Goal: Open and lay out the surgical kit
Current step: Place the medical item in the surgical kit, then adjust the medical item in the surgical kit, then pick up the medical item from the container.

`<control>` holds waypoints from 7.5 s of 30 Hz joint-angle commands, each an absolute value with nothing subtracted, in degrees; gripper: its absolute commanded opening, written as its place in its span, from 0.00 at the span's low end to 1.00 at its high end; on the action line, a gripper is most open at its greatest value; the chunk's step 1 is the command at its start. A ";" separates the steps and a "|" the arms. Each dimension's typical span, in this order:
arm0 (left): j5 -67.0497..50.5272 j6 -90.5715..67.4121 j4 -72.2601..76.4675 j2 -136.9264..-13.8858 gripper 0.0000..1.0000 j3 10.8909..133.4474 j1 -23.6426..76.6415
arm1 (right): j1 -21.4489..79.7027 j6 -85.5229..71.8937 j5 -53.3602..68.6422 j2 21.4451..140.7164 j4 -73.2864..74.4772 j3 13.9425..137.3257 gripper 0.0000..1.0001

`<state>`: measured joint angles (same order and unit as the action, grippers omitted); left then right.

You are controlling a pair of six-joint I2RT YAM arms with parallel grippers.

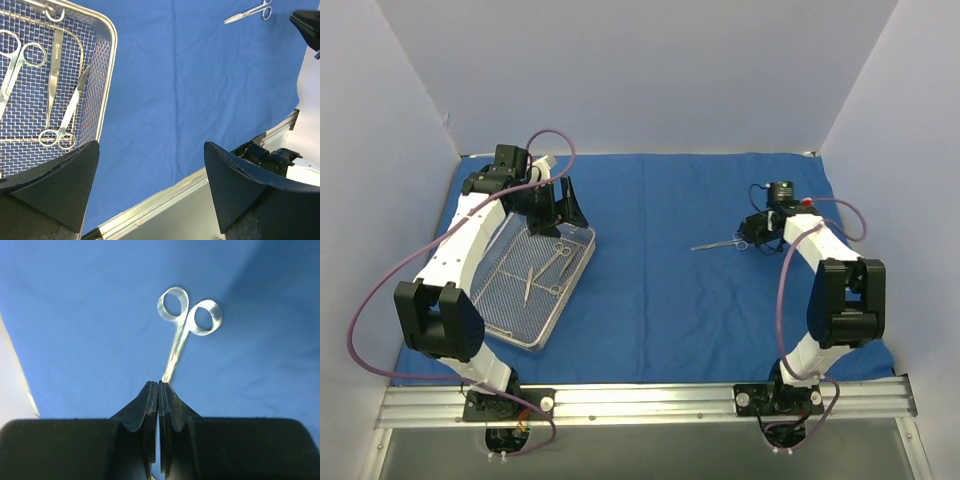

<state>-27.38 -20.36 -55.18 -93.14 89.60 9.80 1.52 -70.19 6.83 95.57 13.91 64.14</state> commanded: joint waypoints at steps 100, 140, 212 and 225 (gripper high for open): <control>-33.58 -19.86 -57.92 -98.35 0.94 86.49 2.81 | 6.59 -95.19 8.26 116.28 28.20 79.35 0.19; 2.72 2.89 -64.60 -113.73 0.47 99.58 12.39 | 6.94 -29.10 30.14 88.07 23.29 72.69 0.63; 6.95 -6.06 -64.68 -107.41 0.02 92.19 7.73 | 12.39 -28.04 26.18 81.99 19.95 71.27 0.62; -16.16 -17.48 -61.08 -99.67 0.02 102.55 19.24 | 21.09 -36.81 38.05 95.18 9.16 85.07 0.70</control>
<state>-9.08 -13.34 -62.24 -100.75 98.28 16.67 19.20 -31.68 32.71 93.62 15.55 81.71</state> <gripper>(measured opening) 0.158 0.694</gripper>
